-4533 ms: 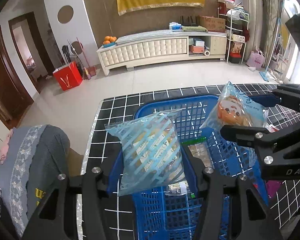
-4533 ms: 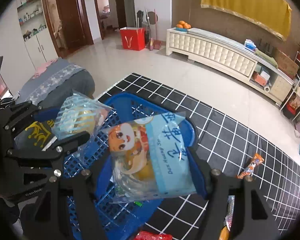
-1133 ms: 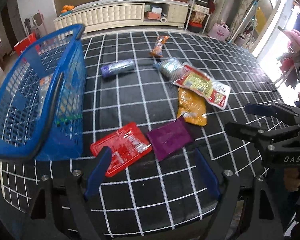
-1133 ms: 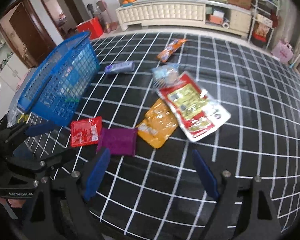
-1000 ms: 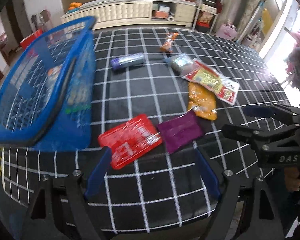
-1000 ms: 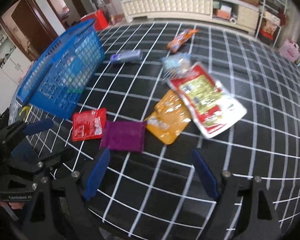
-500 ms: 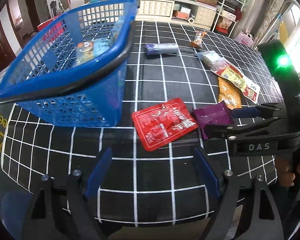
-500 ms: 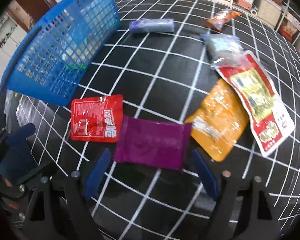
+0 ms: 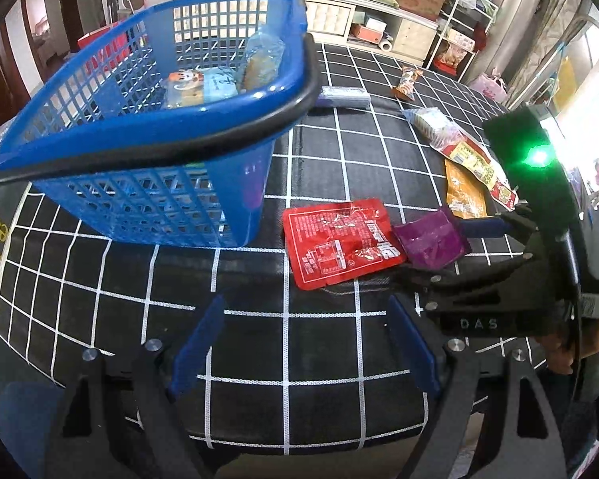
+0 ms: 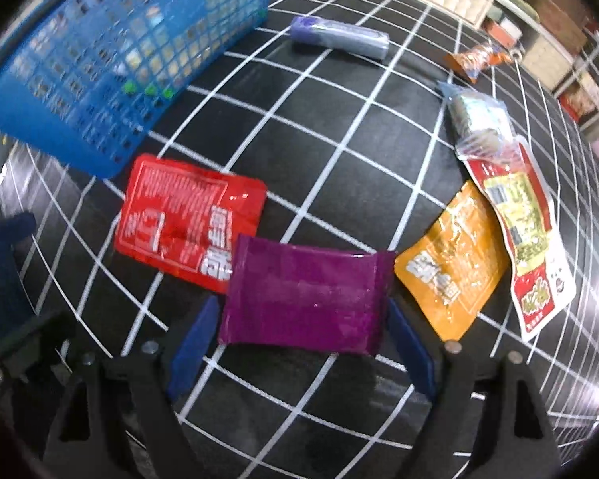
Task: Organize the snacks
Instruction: 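Reach down and grasp the purple packet with the right gripper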
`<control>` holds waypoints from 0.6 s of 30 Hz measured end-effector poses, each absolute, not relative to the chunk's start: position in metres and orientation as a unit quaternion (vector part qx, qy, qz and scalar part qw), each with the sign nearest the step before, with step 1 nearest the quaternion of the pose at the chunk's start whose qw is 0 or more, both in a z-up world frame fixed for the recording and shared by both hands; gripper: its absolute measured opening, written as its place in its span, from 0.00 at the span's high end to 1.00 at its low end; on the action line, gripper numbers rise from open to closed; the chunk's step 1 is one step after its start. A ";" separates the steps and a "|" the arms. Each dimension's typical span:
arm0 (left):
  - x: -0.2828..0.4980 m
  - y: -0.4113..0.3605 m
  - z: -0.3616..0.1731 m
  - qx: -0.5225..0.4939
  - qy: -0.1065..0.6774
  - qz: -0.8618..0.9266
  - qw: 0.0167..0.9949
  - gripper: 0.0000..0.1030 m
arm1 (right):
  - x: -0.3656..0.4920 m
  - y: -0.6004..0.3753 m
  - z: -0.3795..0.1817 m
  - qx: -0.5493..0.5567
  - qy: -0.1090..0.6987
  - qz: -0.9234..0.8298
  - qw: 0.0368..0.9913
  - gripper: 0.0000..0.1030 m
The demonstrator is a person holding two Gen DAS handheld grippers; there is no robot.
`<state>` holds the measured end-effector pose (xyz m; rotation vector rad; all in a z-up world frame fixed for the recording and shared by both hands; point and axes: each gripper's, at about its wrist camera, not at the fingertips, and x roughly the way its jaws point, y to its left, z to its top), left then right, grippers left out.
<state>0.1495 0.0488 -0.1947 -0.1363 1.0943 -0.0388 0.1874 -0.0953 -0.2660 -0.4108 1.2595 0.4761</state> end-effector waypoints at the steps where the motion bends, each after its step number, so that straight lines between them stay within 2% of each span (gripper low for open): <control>1: 0.149 0.048 -0.195 -0.065 0.520 -0.018 0.851 0.20 | 0.186 -0.095 -0.267 -0.186 0.577 0.219 0.764 0.15; 4: 0.147 0.050 -0.195 -0.066 0.521 -0.017 0.851 0.20 | 0.183 -0.096 -0.268 -0.184 0.572 0.218 0.769 0.18; 7: 0.145 0.050 -0.195 -0.066 0.522 -0.015 0.851 0.20 | 0.176 -0.103 -0.263 -0.181 0.562 0.218 0.777 0.30; 11: 0.143 0.047 -0.195 -0.065 0.522 -0.015 0.850 0.20 | 0.167 -0.107 -0.263 -0.186 0.555 0.226 0.779 0.40; 18: 0.144 0.040 -0.191 -0.058 0.521 -0.024 0.851 0.20 | 0.153 -0.140 -0.251 -0.161 0.550 0.214 0.791 0.41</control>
